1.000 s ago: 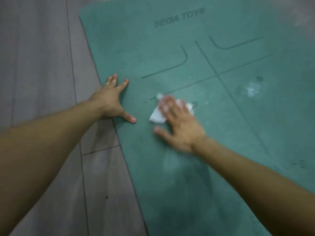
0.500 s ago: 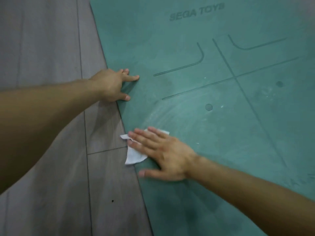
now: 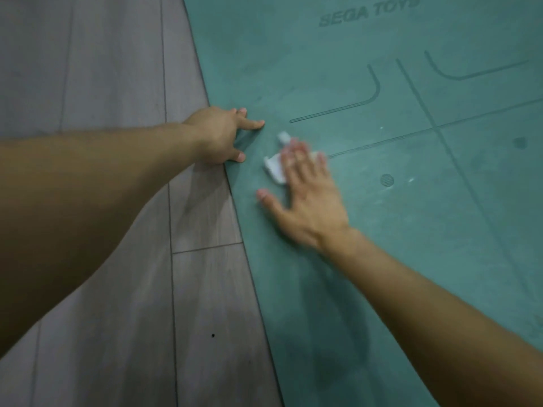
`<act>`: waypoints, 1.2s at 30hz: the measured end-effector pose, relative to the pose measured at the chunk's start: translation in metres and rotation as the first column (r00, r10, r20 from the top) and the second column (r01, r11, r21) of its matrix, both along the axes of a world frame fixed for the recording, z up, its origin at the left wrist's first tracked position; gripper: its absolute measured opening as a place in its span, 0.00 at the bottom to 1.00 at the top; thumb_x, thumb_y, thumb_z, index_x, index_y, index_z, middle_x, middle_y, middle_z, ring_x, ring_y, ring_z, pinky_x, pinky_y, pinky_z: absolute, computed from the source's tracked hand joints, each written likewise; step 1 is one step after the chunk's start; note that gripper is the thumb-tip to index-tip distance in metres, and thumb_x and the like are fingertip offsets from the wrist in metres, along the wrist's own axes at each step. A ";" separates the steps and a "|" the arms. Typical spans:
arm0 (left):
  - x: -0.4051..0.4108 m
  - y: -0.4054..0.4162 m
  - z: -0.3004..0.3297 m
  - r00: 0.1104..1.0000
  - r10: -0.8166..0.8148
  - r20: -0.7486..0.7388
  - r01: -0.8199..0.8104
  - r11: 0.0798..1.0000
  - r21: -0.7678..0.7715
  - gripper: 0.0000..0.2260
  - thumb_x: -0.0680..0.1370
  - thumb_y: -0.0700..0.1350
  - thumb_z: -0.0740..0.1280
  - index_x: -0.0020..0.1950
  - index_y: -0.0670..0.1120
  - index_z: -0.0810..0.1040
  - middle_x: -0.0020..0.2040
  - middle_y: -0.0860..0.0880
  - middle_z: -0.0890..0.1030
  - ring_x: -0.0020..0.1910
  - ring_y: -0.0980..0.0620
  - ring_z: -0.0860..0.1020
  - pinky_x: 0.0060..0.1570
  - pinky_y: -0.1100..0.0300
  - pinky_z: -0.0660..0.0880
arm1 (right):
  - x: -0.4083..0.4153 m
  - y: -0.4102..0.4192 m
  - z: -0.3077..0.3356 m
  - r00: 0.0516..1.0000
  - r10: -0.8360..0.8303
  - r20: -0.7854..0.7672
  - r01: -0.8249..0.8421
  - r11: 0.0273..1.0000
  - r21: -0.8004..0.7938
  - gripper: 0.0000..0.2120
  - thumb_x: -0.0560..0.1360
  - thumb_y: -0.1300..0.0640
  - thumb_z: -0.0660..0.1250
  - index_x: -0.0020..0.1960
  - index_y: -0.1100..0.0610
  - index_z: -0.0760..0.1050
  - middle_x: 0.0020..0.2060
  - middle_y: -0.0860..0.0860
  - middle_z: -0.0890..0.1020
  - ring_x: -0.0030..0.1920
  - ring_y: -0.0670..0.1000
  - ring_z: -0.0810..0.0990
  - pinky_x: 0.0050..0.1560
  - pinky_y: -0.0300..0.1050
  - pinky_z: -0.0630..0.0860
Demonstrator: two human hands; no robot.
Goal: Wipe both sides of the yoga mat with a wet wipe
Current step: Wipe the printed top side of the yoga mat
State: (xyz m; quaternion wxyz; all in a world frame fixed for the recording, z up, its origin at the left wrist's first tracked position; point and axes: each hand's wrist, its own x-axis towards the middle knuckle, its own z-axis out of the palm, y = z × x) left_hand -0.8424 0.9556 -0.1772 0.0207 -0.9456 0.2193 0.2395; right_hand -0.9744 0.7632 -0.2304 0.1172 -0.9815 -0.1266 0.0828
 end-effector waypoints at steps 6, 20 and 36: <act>-0.001 -0.005 0.001 1.000 0.003 0.006 -0.003 1.000 0.007 0.40 0.79 0.55 0.75 0.84 0.64 0.55 0.86 0.47 0.54 0.83 0.46 0.60 0.77 0.51 0.64 | 0.000 0.004 -0.006 0.956 0.286 0.072 -0.286 0.958 -0.012 0.36 0.85 0.35 0.48 0.86 0.55 0.52 0.85 0.51 0.54 0.85 0.49 0.47 0.84 0.52 0.45; -0.001 -0.007 -0.014 0.996 0.089 -0.003 -0.089 0.995 -0.035 0.41 0.78 0.48 0.76 0.84 0.63 0.56 0.86 0.47 0.53 0.84 0.47 0.56 0.78 0.54 0.57 | 0.057 -0.143 0.005 0.864 -0.503 -0.014 0.500 0.861 -0.092 0.45 0.79 0.26 0.38 0.86 0.54 0.43 0.86 0.52 0.44 0.85 0.50 0.40 0.84 0.56 0.40; -0.001 -0.007 -0.011 0.991 0.129 -0.024 -0.130 0.991 -0.043 0.42 0.78 0.47 0.77 0.84 0.61 0.56 0.86 0.44 0.53 0.84 0.46 0.56 0.80 0.53 0.56 | -0.076 -0.067 0.003 0.995 0.099 -0.023 -0.099 0.995 0.012 0.43 0.83 0.28 0.47 0.86 0.54 0.43 0.85 0.53 0.43 0.84 0.50 0.37 0.84 0.57 0.43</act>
